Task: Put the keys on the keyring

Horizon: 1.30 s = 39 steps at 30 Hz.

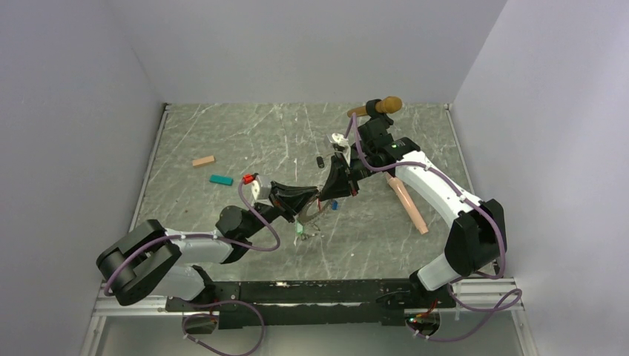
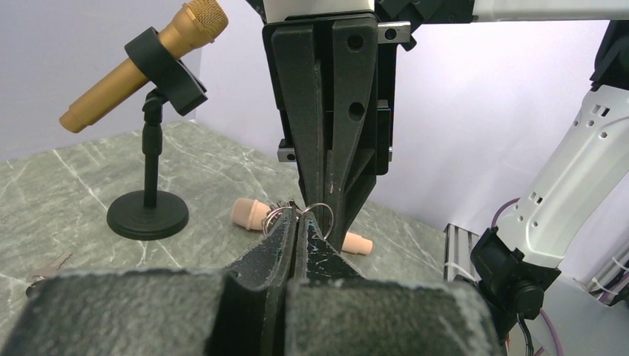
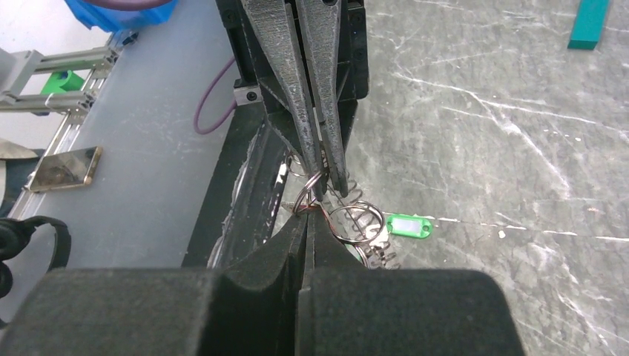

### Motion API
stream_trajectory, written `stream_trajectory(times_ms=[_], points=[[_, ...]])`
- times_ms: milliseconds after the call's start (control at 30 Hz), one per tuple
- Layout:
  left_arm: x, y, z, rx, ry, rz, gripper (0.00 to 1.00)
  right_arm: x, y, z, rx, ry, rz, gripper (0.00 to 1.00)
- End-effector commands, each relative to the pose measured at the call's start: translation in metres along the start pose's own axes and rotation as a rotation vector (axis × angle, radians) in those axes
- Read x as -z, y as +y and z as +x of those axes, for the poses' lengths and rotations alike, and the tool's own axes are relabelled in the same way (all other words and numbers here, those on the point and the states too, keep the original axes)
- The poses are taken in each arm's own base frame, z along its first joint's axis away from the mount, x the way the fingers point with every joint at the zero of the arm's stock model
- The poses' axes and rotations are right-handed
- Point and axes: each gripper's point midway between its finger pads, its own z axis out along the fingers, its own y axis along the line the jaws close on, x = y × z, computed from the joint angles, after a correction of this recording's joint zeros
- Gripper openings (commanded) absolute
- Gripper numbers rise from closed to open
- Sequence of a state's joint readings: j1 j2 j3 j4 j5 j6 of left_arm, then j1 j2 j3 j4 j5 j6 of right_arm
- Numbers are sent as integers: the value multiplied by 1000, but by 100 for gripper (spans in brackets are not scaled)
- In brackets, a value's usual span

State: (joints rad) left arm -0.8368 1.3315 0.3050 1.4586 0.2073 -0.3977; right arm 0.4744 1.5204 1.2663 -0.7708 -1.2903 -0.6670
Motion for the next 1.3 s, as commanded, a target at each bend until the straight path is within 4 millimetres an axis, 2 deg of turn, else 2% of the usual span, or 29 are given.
stream_trajectory(times_ms=[0,367,500,767,1267], points=[[-11,-31,-69,-37,-246,115,0,-2,6,-11,47,-31,-30,5],[-4,-34,-57,-27,-186,176,0,11,9,-20,72,-61,-10,3],[-2,-34,-49,-29,-147,214,0,11,10,-21,71,-65,-15,3],[4,-28,-47,-57,-98,252,0,12,14,-23,81,-72,-27,3],[0,-32,-25,-96,109,365,0,10,11,-20,49,-76,-30,7]])
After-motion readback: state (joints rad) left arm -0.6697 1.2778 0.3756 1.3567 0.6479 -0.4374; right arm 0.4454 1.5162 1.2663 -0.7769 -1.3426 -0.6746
